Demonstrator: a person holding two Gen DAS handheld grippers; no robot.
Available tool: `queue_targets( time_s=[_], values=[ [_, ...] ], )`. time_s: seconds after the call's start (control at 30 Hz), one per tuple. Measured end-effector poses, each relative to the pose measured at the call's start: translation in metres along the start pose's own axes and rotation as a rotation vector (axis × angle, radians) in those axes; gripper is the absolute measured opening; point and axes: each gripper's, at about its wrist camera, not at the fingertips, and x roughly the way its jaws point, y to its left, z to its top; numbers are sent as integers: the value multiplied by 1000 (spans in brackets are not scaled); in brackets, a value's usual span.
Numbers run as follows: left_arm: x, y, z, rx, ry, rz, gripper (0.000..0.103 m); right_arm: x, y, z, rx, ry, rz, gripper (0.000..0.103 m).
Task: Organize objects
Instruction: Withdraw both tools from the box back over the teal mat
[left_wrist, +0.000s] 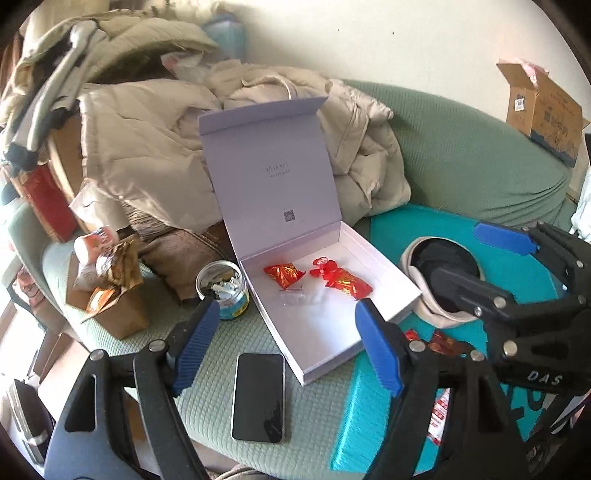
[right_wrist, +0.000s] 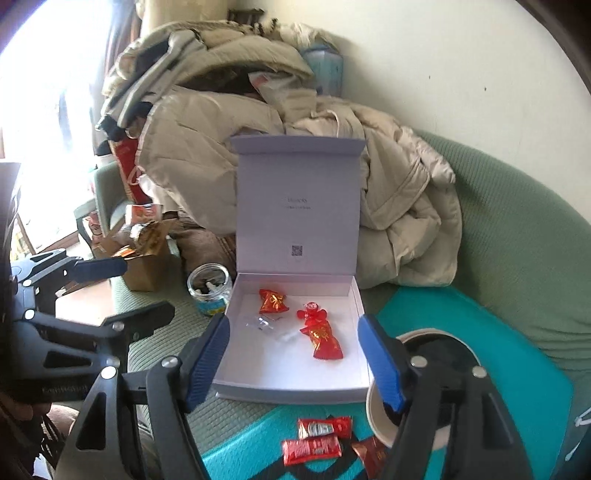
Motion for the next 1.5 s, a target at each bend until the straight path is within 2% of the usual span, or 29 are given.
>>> queue_targets(
  time_s=[0.3,0.87,1.17,1.5],
  values=[
    [-48,-43,-38,-11,-1,31,81,-62,1,-34,-48,-19,16,77],
    [-71,-153,-91,33,51,-21,81,-127,-59,-126,-18,52,8,77],
    [-54,-191,-124,19,137,-26,81,-134,-86,-168,-23,98,33,77],
    [-17,-205,-158,-40,249,-25,81,-104,-101,-209,-37,199,114,77]
  ],
)
